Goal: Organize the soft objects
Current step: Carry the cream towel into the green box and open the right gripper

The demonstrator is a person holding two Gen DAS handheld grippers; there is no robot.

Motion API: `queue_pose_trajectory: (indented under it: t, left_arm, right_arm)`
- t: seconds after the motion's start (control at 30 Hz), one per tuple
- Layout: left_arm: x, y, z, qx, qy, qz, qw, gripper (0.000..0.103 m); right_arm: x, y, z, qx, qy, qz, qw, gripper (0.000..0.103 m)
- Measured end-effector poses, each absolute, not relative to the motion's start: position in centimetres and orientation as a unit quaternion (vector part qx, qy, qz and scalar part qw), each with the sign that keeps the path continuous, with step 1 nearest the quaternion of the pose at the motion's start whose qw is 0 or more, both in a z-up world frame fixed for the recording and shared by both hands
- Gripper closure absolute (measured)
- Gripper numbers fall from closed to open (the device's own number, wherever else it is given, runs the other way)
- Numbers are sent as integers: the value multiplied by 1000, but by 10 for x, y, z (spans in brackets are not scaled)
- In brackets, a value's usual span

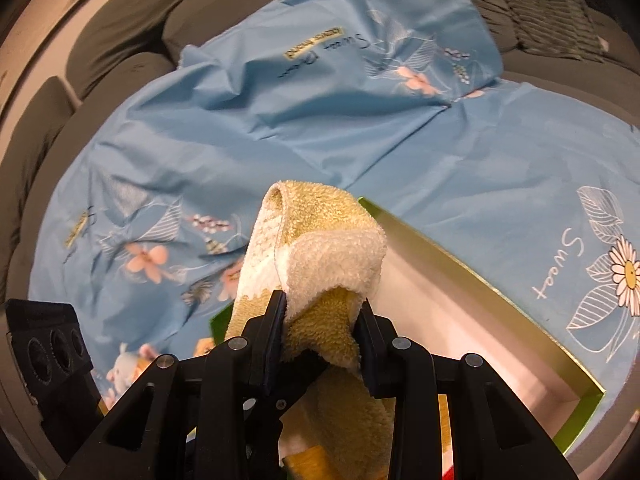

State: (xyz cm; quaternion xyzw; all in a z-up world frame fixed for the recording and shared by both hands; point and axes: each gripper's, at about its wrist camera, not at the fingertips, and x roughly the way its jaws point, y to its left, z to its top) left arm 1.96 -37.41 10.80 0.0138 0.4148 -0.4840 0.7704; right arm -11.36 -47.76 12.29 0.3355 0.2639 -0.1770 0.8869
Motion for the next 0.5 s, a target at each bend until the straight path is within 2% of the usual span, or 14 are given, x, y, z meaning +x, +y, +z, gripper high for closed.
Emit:
queue_pose_trajectory:
  t: [0.17,0.37,0.5]
  left_arm:
    - [29,-390,89,38,453,-456,765,72]
    - [34,-398,70,57,482,-424,764,72]
    - [32,-404,67,92,476,-411,773,71]
  right_arm:
    - [-112,-489,116,341,271,-201,877,68]
    - [-98,-505,84,366,326,-214,845,68]
    - [-92,-512,67,382,351,-219,826,68]
